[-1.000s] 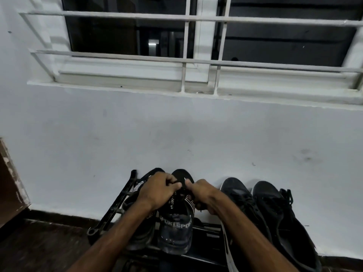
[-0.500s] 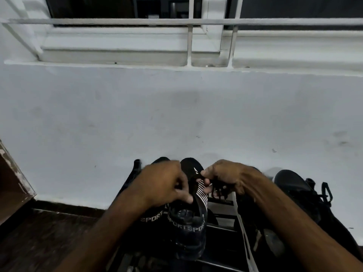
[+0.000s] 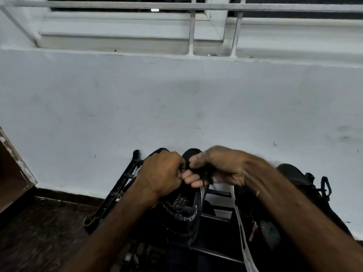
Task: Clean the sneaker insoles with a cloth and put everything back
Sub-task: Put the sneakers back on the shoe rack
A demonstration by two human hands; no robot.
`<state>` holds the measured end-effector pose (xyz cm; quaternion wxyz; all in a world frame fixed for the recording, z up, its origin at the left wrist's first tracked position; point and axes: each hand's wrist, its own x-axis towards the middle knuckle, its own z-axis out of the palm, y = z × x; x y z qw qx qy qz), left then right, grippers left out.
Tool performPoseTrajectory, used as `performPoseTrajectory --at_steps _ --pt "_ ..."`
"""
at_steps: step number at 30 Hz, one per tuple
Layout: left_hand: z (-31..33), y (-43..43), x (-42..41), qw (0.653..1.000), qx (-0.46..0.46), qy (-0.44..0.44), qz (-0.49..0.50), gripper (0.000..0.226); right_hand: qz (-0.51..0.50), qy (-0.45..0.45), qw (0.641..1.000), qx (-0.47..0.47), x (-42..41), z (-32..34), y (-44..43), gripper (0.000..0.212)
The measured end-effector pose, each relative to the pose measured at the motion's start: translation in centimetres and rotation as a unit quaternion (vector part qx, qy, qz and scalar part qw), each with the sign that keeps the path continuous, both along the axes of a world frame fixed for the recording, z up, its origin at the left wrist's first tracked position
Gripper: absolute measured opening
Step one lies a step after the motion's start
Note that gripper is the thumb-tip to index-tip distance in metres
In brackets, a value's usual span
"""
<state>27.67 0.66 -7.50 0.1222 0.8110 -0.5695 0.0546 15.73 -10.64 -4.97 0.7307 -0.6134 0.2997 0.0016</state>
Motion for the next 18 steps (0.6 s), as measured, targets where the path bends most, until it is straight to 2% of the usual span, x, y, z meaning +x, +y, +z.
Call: performPoseTrajectory --at_steps 4,8,13,16,18 --pt "0.3 0.0 0.5 0.997 0.003 0.072 0.006 0.015 -0.002 -0.013 1.0 0.014 -0.2 -0.8 0.9 0.013" --pt "0.7 -0.4 1.1 0.99 -0.021 0.137 0.011 0.017 0.024 0.028 0.997 -0.061 -0.5 -1.2 0.9 0.013" --pt "0.8 -0.6 1.7 0.989 -0.021 0.146 0.015 0.018 0.061 0.051 0.996 -0.042 -0.5 -0.9 1.2 0.029" --pt "1.0 -0.6 2.0 0.99 -0.008 0.142 0.011 0.018 0.067 0.052 0.995 -0.052 0.2 -0.8 2.0 0.031" --pt "1.2 -0.7 2.1 0.988 0.001 0.151 0.006 0.017 0.07 0.066 0.989 -0.113 0.7 -1.3 2.7 0.027"
